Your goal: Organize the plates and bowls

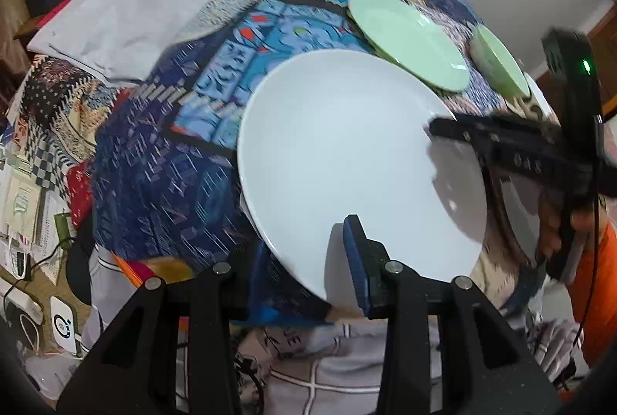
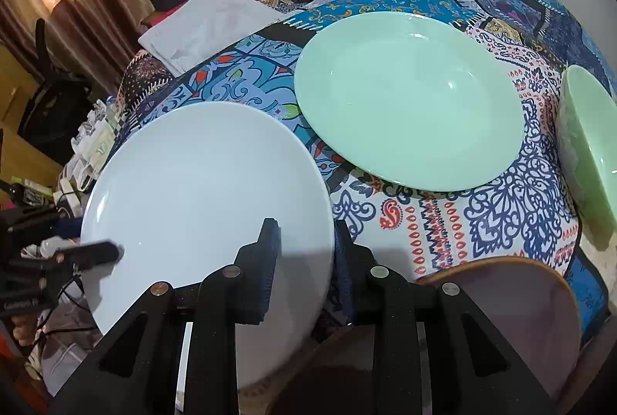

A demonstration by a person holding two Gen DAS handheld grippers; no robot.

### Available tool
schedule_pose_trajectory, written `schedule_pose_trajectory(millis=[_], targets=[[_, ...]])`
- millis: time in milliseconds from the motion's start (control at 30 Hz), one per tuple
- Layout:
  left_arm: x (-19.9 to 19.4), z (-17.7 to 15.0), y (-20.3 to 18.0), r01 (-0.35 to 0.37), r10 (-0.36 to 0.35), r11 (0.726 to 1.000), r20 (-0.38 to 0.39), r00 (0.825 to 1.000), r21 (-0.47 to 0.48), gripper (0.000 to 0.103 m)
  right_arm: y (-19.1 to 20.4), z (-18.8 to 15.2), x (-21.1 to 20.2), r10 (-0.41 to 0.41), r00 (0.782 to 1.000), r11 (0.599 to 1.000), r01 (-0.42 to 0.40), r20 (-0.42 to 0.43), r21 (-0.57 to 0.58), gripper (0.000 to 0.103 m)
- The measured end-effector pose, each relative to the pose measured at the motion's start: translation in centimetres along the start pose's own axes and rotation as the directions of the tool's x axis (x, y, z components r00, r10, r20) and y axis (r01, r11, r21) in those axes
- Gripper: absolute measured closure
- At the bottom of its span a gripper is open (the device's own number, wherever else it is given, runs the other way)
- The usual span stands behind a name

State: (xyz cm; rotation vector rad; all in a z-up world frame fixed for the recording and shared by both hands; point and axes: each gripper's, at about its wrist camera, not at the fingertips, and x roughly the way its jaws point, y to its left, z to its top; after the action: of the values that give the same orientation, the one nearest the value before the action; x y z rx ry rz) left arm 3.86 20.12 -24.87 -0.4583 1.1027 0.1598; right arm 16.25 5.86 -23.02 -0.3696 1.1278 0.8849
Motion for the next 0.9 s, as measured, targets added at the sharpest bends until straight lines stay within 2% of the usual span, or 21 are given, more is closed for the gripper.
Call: schedule_pose_trajectory(millis=[400, 900], targets=[[-1.4, 1.6, 0.6, -0.042, 0.041, 0.999, 0.083, 0.996, 0.006, 0.065, 0.4, -0.1, -1.5, 0.012, 0.997, 0.999, -0.014, 0.07, 0.04, 0.077], [-3.9, 3.5, -2.4, -0.03, 0.017, 0.997, 0.174, 0.985, 0.073, 0.065, -0.7, -0.6, -6.2, -0.021, 0.982, 0.996, 0.004, 0.187, 0.093, 0.077]])
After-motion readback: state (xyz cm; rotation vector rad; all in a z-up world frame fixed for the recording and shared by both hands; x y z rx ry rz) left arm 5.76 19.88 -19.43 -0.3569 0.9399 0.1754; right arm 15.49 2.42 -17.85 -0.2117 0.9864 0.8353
